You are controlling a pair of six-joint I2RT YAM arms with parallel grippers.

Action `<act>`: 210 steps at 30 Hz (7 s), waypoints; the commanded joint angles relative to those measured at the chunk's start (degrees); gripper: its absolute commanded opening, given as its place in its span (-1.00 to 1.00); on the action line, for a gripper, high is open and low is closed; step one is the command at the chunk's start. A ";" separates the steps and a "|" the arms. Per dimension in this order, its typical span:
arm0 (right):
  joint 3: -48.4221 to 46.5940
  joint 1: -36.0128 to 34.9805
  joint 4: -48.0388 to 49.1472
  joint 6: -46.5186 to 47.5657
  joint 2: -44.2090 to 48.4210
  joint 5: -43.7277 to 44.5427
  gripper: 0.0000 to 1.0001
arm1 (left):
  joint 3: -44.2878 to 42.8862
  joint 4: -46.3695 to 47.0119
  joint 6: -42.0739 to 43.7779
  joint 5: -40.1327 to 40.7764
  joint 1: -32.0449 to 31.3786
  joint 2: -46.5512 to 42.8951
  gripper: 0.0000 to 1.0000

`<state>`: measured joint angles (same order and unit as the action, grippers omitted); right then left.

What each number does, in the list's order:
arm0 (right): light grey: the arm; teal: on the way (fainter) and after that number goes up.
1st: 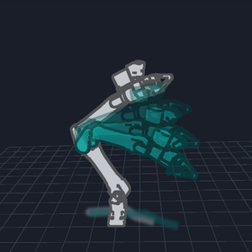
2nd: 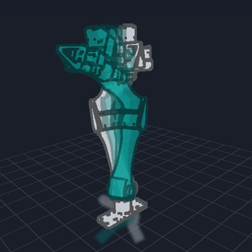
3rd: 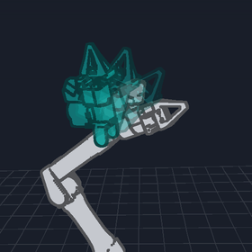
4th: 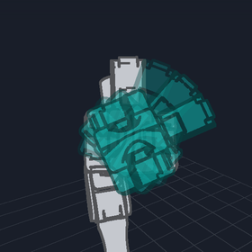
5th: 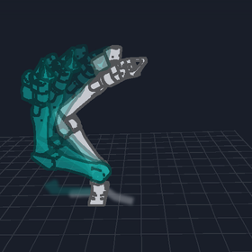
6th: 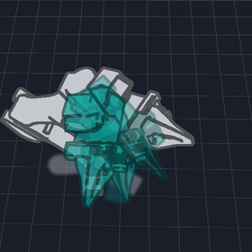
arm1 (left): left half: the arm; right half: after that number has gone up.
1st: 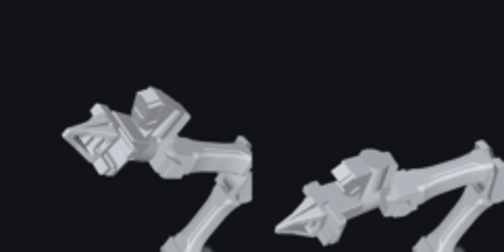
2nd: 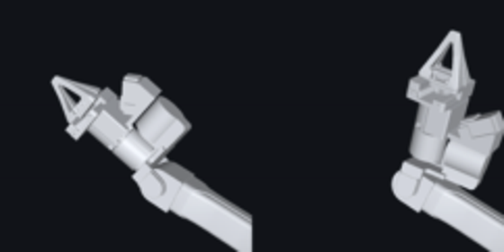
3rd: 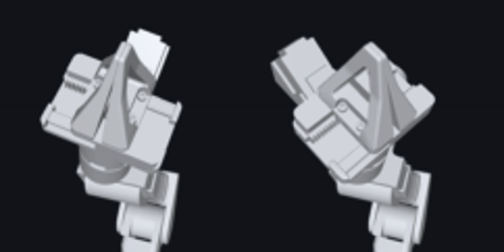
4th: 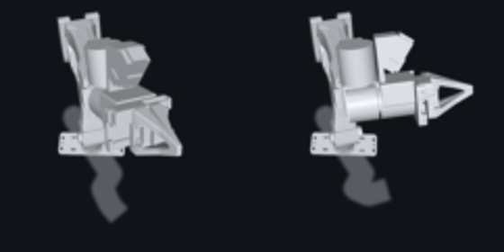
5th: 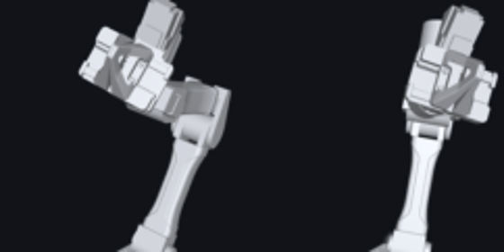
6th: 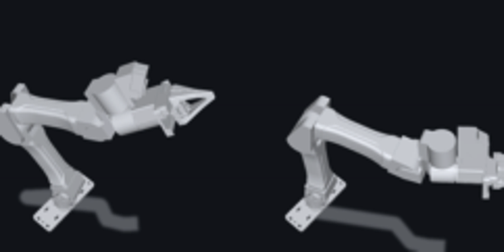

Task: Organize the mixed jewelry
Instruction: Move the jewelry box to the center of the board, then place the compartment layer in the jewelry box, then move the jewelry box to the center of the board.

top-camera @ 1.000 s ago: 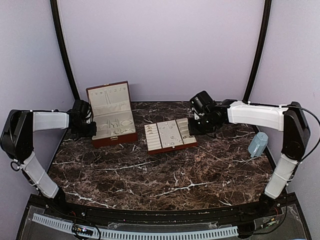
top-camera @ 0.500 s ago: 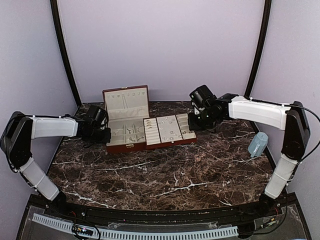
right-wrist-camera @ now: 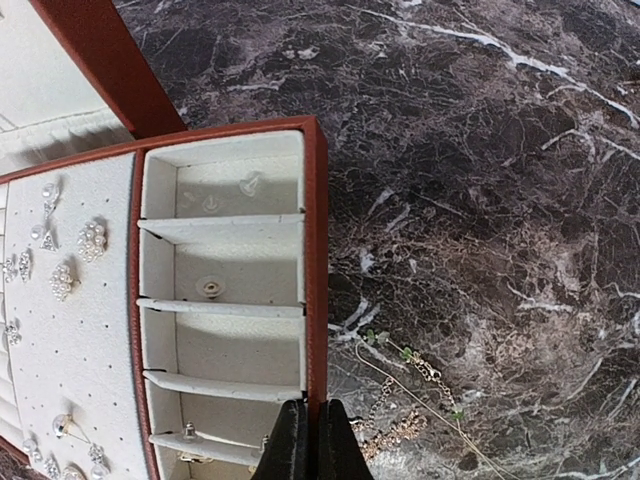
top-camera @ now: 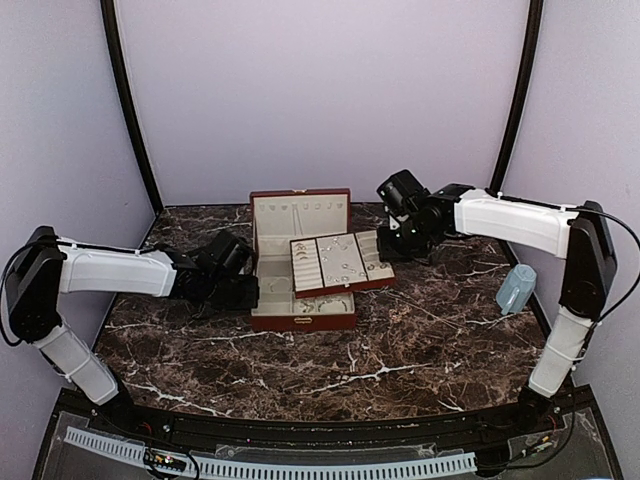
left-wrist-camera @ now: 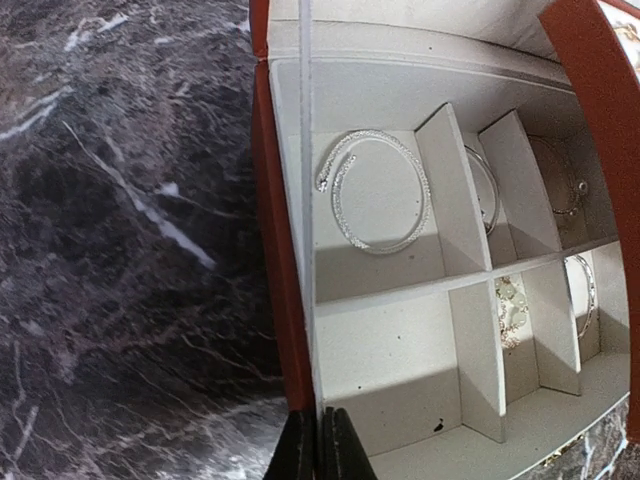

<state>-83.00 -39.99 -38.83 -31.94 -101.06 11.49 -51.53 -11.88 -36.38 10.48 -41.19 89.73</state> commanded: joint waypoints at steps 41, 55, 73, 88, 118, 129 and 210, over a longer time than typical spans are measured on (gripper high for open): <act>7.27 -1.23 -0.33 -2.00 5.80 -1.73 -1.00 | 2.72 1.32 3.92 -8.91 2.93 -18.54 0.04; 4.58 -1.50 -2.78 -1.60 1.59 1.14 -1.00 | -1.03 0.81 12.45 -11.73 10.11 -21.69 0.80; 0.32 -2.22 -3.76 -1.92 -2.86 0.98 -1.00 | -2.02 5.55 24.65 -8.35 17.19 -23.19 0.89; -4.51 -4.89 -5.81 -4.06 -6.44 1.52 -1.00 | 3.42 10.40 26.43 -7.47 17.24 -23.50 0.90; -8.76 -7.99 -2.21 -8.80 -12.91 -4.78 -1.00 | 3.54 10.61 24.44 -10.32 17.22 -21.10 0.89; -9.69 -8.09 -2.29 -10.08 -12.62 -4.39 -1.00 | 3.50 10.71 23.94 -13.30 17.20 -19.95 0.90; 13.72 -5.10 22.34 -5.02 -0.68 -14.41 0.55 | 5.81 19.21 13.08 -34.72 15.56 -10.10 0.80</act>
<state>-70.59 -45.34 -21.17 -37.60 -101.86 -0.01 -47.40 4.19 -19.18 -17.12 -24.53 76.99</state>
